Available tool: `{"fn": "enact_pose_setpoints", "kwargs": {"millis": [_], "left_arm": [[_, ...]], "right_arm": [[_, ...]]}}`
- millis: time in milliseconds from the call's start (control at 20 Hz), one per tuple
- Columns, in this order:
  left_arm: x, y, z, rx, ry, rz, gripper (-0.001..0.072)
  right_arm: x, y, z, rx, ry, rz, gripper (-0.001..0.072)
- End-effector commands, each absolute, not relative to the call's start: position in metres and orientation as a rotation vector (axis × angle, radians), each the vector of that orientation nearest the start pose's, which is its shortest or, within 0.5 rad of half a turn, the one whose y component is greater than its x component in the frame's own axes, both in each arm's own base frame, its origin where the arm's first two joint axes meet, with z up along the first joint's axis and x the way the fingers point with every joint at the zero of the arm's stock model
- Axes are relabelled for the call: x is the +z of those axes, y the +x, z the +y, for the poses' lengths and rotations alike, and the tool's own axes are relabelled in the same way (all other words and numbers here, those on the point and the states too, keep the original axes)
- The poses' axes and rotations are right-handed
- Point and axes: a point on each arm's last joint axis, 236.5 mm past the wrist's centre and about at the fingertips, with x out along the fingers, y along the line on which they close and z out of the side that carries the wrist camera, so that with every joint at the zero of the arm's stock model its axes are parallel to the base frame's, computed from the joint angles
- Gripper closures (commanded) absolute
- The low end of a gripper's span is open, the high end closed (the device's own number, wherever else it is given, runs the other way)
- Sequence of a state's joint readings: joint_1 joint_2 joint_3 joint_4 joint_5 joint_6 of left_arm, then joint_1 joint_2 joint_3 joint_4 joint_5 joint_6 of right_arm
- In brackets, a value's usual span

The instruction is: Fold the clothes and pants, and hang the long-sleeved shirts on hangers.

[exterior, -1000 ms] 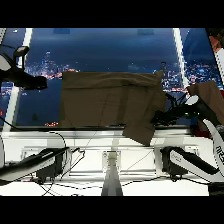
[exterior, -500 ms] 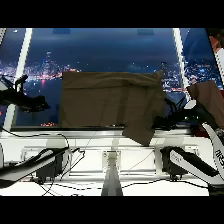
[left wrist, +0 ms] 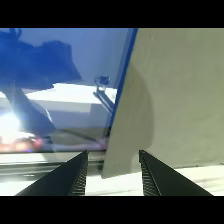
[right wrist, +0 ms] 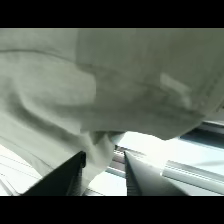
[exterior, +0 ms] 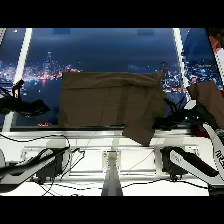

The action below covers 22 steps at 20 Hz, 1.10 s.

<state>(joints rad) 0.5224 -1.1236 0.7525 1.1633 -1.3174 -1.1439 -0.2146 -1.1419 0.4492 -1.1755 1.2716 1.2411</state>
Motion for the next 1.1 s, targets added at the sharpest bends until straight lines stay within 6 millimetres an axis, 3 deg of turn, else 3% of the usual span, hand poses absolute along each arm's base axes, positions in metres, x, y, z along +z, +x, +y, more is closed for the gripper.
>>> {"fn": "enact_pose_setpoints", "kwargs": {"millis": [0, 150, 300, 500, 650, 950, 1050], "left_arm": [[-0.063, 0.236, 0.031, -0.146, -0.503, 1.492, 0.0361], [-0.073, 0.229, 0.028, -0.141, -0.517, 1.508, 0.0361], [-0.079, 0.226, 0.026, -0.136, -0.522, 1.513, 0.0361], [-0.082, 0.24, 0.038, -0.089, -0.498, 1.452, 0.0362], [-0.083, 0.237, 0.035, -0.089, -0.514, 1.463, 0.0361], [-0.113, 0.193, -0.001, -0.161, -0.59, 1.572, 0.0361], [-0.123, 0.191, -0.005, -0.153, -0.6, 1.556, 0.0362]], "right_arm": [[-0.124, 0.151, 0.069, 0.335, 0.442, 1.784, 0.0546], [-0.122, 0.164, 0.072, 0.361, 0.431, 1.733, 0.0692], [-0.103, 0.187, 0.076, 0.396, 0.437, 1.675, 0.0694], [-0.056, 0.232, 0.085, 0.439, 0.448, 1.48, 0.0694], [-0.024, 0.253, 0.098, 0.476, 0.504, 1.355, 0.0693], [-0.021, 0.271, 0.096, 0.443, 0.522, 1.282, 0.0693], [-0.021, 0.274, 0.094, 0.433, 0.52, 1.269, 0.0693]]}}
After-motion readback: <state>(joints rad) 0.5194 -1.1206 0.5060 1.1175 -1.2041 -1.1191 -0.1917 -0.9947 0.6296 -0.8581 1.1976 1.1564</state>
